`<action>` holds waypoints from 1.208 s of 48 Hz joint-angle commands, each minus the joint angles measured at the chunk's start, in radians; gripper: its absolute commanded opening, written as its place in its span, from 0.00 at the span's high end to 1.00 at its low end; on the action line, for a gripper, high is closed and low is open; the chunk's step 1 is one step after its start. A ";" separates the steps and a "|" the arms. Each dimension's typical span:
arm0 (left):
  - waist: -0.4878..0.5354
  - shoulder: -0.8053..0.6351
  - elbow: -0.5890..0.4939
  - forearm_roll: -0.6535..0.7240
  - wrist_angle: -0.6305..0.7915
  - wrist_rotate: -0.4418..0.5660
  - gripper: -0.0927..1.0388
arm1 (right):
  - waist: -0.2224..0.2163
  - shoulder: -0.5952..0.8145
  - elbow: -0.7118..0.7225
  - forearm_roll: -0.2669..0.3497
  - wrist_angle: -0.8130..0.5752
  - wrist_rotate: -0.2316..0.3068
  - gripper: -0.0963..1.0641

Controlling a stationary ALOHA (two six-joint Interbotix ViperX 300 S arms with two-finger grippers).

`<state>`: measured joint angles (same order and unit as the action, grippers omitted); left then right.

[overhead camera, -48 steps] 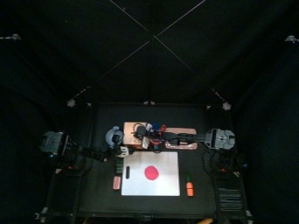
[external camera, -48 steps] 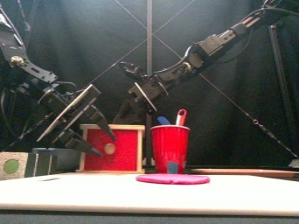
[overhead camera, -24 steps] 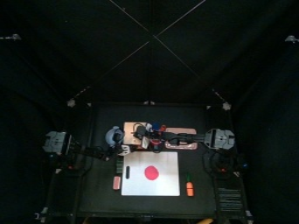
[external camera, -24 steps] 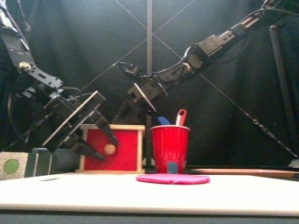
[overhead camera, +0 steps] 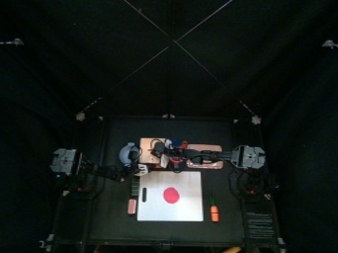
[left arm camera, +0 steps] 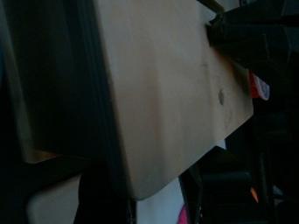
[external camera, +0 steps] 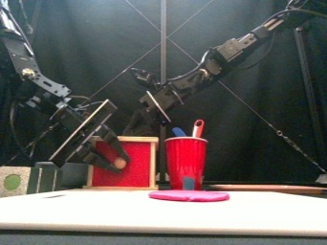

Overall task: Get the cutter from the drawer then cut the dough then place the extra dough in the bowl
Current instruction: Open the drawer

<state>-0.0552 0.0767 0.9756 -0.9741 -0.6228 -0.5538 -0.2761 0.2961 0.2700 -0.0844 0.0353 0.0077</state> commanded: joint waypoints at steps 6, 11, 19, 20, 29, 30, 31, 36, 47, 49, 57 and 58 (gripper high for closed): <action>-0.046 -0.011 -0.006 -0.014 0.000 -0.002 0.49 | 0.000 -0.006 -0.005 0.003 0.008 0.000 0.89; -0.058 -0.014 -0.008 -0.017 0.000 0.000 0.49 | -0.003 -0.006 -0.005 0.003 0.008 0.000 0.89; -0.080 -0.017 -0.012 -0.018 0.003 -0.002 0.49 | -0.005 -0.006 -0.002 0.003 0.008 0.000 0.89; -0.084 -0.017 -0.014 -0.018 0.005 -0.002 0.49 | -0.005 -0.006 -0.002 0.005 0.008 0.000 0.89; -0.114 -0.028 -0.009 -0.031 0.037 -0.002 0.50 | -0.005 -0.006 0.000 0.005 0.008 0.000 0.89; -0.117 -0.029 -0.009 -0.031 0.040 -0.002 0.50 | -0.005 -0.006 0.000 0.005 0.008 0.000 0.89; -0.120 -0.031 -0.009 -0.031 0.043 -0.002 0.50 | -0.005 -0.006 0.000 0.003 0.008 0.000 0.89; -0.135 -0.034 -0.011 -0.037 0.051 -0.002 0.50 | -0.006 -0.006 0.000 0.005 0.008 0.000 0.89; -0.172 -0.035 -0.020 -0.060 0.075 -0.003 0.50 | -0.008 -0.003 -0.002 0.005 0.008 0.000 0.89; -0.179 -0.035 -0.021 -0.064 0.078 -0.003 0.50 | -0.008 -0.002 -0.002 0.005 0.008 0.000 0.89; -0.202 -0.034 -0.025 -0.092 0.084 -0.003 0.50 | -0.008 0.003 -0.006 0.003 0.008 0.000 0.89; -0.204 -0.035 -0.028 -0.094 0.084 -0.003 0.50 | -0.008 0.005 -0.006 0.003 0.008 0.000 0.89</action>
<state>-0.2332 0.0522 0.9725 -1.0615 -0.5476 -0.5568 -0.2807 0.3007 0.2669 -0.0813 0.0368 0.0077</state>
